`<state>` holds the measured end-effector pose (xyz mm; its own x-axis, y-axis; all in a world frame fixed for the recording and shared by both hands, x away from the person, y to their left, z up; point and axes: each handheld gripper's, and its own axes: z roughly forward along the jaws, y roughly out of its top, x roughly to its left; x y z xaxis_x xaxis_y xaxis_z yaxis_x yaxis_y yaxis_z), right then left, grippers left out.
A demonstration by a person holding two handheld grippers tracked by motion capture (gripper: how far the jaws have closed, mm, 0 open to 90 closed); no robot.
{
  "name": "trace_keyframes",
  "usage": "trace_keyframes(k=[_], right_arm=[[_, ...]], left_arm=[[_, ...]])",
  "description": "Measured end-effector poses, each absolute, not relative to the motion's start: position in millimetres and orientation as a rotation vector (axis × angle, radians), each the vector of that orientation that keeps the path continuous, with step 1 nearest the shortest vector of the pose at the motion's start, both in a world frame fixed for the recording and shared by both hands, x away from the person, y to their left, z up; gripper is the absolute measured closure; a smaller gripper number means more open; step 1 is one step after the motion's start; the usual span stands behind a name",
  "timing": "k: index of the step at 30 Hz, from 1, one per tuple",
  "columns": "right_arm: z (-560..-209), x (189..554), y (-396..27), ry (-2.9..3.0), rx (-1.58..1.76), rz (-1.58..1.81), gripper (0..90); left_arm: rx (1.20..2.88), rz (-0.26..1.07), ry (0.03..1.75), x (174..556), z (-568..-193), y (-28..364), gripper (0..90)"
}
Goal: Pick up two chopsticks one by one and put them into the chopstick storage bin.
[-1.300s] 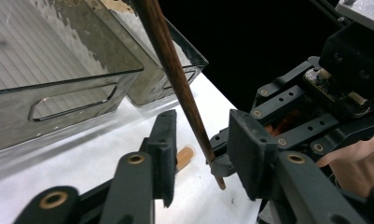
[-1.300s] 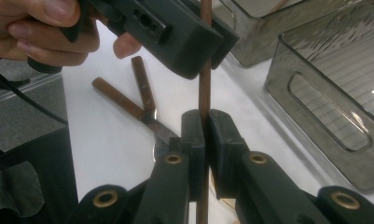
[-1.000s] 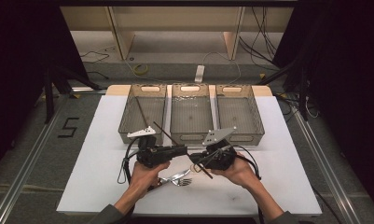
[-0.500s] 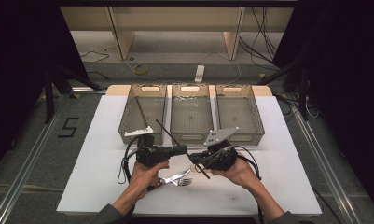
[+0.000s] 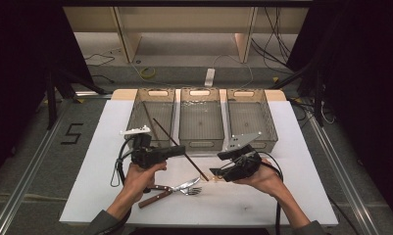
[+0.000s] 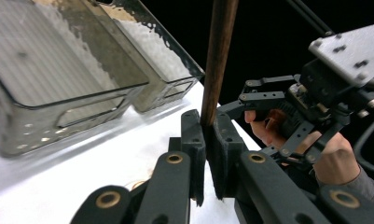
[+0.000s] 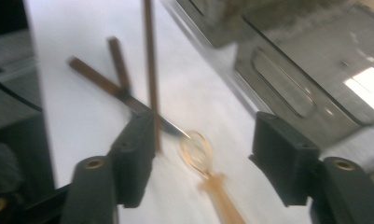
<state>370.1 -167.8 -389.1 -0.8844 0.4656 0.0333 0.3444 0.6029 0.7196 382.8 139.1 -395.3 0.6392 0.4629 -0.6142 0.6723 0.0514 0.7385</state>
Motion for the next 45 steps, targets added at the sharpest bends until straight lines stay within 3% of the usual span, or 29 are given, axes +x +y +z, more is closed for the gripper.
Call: trace_keyframes(k=[13, 29, 45], right_arm=[[-402, 369, -183, 2.645, 0.763, 1.061, 28.0], [-413, 364, -200, 2.649, 0.817, 1.04, 25.1], [-415, 362, -203, 2.64, 0.812, 1.05, 21.9]], left_arm=[[1.603, -0.135, 1.018, 398, -367, 177, 84.7], [1.639, -0.006, 1.124, 439, -322, 219, 84.6], [1.696, 0.093, 1.281, 487, -326, 220, 84.6]])
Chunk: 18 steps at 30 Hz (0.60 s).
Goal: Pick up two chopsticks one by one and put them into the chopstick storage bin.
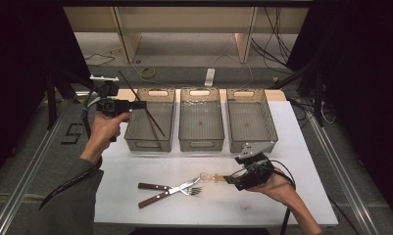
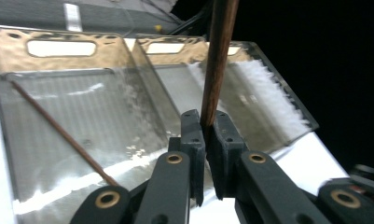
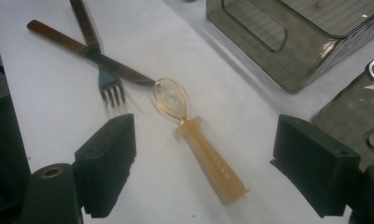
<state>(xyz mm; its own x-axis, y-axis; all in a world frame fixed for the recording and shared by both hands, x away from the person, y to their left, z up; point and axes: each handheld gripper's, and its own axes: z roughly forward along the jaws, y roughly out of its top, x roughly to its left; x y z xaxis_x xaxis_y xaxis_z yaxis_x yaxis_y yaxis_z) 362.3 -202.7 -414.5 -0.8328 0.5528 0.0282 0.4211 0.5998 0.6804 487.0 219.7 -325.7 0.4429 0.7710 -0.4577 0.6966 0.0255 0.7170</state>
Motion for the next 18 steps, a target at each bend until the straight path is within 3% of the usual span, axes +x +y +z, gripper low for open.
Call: trace_keyframes(k=[18], right_arm=[[-419, 360, -200, 2.673, 0.795, 1.029, 22.0]], left_arm=[[1.753, 0.085, 1.371, 508, -349, 212, 84.4]])
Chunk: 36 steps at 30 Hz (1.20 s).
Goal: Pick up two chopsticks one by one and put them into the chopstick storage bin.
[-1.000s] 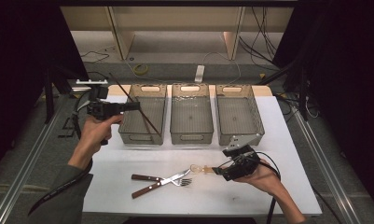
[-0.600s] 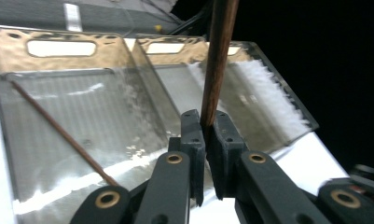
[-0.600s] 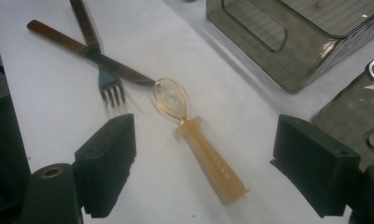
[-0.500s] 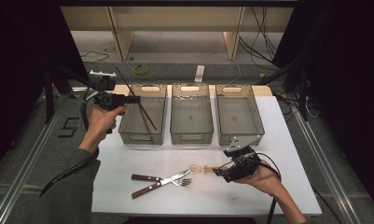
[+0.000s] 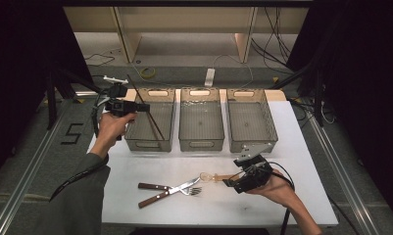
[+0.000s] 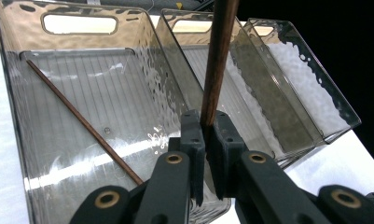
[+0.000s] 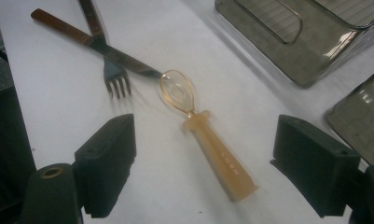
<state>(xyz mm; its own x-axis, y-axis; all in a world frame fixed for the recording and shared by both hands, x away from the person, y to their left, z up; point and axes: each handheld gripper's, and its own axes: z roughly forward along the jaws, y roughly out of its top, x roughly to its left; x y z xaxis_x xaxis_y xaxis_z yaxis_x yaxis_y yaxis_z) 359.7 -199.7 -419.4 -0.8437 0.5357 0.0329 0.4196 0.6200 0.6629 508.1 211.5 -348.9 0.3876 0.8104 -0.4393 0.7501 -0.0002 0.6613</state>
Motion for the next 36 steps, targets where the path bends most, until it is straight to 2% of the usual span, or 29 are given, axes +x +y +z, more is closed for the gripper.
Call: trace_keyframes(k=[28, 32, 36], right_arm=[[-421, 358, -199, 2.684, 0.781, 1.037, 22.1], [-421, 358, -198, 2.691, 0.777, 1.032, 22.2], [-421, 358, -198, 2.695, 0.776, 1.04, 22.2]], left_arm=[[1.818, 0.021, 1.435, 519, -383, 196, 83.5], [1.826, 0.048, 1.45, 520, -383, 195, 83.2], [1.809, 0.057, 1.473, 522, -386, 196, 76.2]])
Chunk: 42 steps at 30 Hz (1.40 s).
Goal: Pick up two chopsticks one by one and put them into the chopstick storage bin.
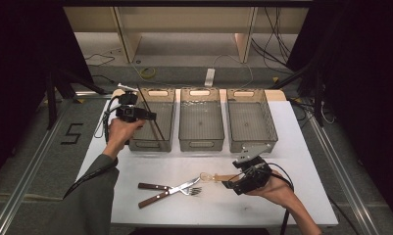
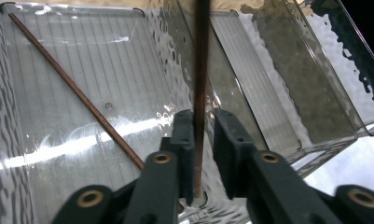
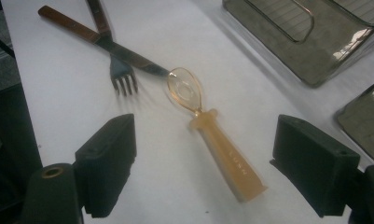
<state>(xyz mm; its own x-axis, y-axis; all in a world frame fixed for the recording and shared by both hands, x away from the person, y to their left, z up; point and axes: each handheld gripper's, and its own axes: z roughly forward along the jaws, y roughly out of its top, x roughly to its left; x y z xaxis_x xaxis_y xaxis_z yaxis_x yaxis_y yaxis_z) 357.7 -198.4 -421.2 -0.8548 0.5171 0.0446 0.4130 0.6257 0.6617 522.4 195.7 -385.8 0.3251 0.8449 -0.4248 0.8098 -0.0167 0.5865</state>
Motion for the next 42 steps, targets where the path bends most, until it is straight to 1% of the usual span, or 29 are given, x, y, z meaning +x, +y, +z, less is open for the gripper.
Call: trace_keyframes(k=[2, 4, 6, 12, 13, 16, 19, 20, 22, 23, 24, 26, 27, 31, 32, 42], right_arm=[[-420, 358, -199, 2.7, 0.78, 1.08, 22.2], [-419, 358, -200, 2.698, 0.775, 1.074, 22.2], [-419, 358, -200, 2.694, 0.774, 1.08, 22.2], [-419, 358, -200, 2.695, 0.769, 1.073, 22.1], [-419, 358, -200, 2.694, 0.769, 1.072, 22.1], [-419, 358, -200, 2.689, 0.776, 1.072, 22.1], [-418, 357, -200, 2.688, 0.764, 1.067, 22.1], [-417, 357, -199, 2.686, 0.767, 1.071, 22.1], [-417, 358, -200, 2.684, 0.767, 1.065, 22.1], [-417, 358, -200, 2.684, 0.768, 1.064, 22.2], [-417, 358, -200, 2.684, 0.768, 1.064, 22.2], [-416, 359, -200, 2.681, 0.771, 1.068, 22.2], [-416, 359, -200, 2.68, 0.772, 1.066, 22.2], [-415, 363, -200, 2.681, 0.779, 1.061, 22.2], [-415, 364, -200, 2.686, 0.78, 1.057, 22.2], [-415, 374, -197, 2.702, 0.782, 1.0, 22.5]], left_arm=[[1.809, 0.076, 1.484, 523, -387, 194, 74.6], [1.805, 0.083, 1.491, 524, -387, 193, 67.9], [1.803, 0.079, 1.499, 524, -386, 193, 64.4], [1.785, 0.088, 1.478, 518, -380, 190, 42.7], [1.785, 0.088, 1.478, 518, -380, 190, 40.0], [1.758, 0.094, 1.398, 507, -373, 186, 31.7], [1.799, 0.129, 1.368, 500, -370, 181, 23.6], [1.796, 0.135, 1.326, 492, -367, 180, 22.7], [1.779, 0.123, 1.305, 488, -365, 180, 20.6], [1.763, 0.135, 1.261, 478, -362, 179, 20.1], [1.763, 0.135, 1.261, 478, -362, 179, 19.3], [1.764, 0.177, 1.214, 462, -359, 180, 17.9], [1.751, 0.177, 1.201, 457, -359, 182, 17.6], [1.717, 0.178, 1.17, 445, -360, 185, 17.2], [1.748, 0.185, 1.161, 441, -362, 186, 16.4], [1.74, 0.2, 1.101, 412, -374, 185, 15.8]])
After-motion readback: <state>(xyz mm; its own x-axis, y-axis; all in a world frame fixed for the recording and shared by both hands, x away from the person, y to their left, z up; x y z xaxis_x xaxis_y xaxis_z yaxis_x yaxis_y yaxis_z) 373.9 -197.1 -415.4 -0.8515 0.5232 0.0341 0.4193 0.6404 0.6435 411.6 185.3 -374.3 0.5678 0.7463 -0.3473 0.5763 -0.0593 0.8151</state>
